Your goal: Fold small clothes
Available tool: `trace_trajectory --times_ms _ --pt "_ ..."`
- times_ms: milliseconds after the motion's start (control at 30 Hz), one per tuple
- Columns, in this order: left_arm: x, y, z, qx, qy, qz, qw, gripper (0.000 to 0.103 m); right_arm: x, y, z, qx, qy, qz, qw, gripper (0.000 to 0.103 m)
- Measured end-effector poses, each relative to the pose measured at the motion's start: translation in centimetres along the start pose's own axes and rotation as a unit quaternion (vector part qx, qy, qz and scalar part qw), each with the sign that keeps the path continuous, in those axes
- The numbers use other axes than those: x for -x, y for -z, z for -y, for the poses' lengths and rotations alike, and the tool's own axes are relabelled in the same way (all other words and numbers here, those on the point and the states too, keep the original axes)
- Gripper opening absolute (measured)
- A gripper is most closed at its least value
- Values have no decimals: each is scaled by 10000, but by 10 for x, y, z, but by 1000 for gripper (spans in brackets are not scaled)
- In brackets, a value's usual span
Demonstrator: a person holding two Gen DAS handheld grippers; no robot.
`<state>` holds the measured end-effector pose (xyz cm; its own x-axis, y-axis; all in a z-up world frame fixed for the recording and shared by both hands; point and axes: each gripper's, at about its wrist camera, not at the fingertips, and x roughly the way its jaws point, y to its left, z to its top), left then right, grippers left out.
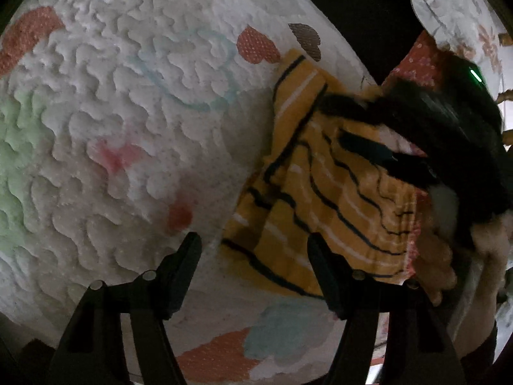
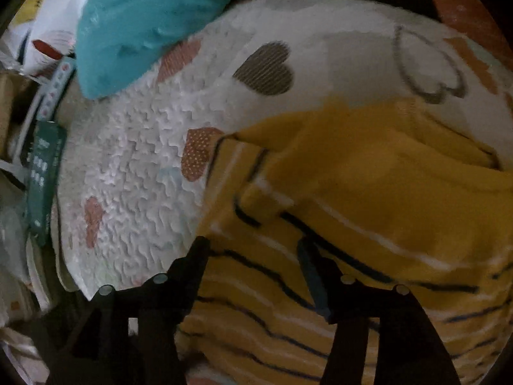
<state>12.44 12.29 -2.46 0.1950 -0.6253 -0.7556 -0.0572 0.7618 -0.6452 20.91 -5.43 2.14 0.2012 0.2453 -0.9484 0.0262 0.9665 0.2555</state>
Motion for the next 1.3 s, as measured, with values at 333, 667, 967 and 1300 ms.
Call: trace_trajectory --times_ms 333,667,967,1300 --pt "-1 15 2 -244 -92 -136 9996 68 -48 -21 -59 1147 1713 -775 9754 87" --pt "-9 26 36 -201 92 -155 9996 11 -3 16 -60 1806 1998 -40 9630 20" --pt "-20 65 150 -1732 1027 -221 9793 13 107 41 89 109 1275 944 9873 18" --pt "-66 46 156 -1454 965 -862 9809 21 124 73 252 -1010 1499 1025 9782 22"
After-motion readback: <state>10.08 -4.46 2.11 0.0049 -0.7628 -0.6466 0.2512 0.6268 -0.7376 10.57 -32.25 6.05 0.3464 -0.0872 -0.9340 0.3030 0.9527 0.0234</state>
